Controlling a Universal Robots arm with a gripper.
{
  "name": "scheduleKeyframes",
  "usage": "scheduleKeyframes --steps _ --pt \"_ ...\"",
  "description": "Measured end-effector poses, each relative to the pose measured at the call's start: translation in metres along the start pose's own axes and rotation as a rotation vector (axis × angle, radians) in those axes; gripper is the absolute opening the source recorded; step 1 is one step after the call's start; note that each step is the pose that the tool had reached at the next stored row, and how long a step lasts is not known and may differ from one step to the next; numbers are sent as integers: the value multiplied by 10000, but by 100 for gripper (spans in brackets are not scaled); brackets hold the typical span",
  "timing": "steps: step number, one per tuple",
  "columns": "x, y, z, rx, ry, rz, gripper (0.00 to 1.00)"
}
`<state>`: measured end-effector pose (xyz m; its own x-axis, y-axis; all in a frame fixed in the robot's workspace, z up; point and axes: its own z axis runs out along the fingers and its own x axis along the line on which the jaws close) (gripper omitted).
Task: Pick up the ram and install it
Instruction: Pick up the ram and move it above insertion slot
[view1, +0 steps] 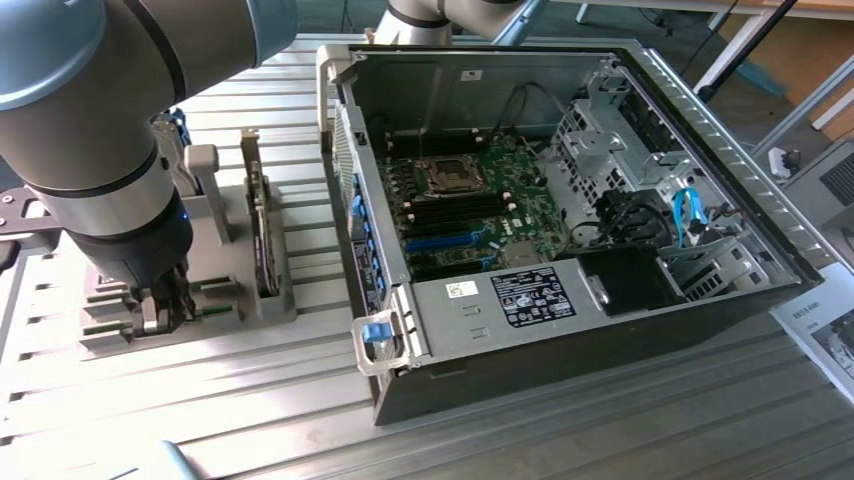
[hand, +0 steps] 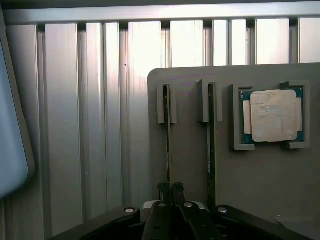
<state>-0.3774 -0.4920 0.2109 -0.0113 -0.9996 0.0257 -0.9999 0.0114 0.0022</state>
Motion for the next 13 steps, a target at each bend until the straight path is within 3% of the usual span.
scheduleKeyframes --steps 13 --pt "1 0 -39 0 0 0 12"
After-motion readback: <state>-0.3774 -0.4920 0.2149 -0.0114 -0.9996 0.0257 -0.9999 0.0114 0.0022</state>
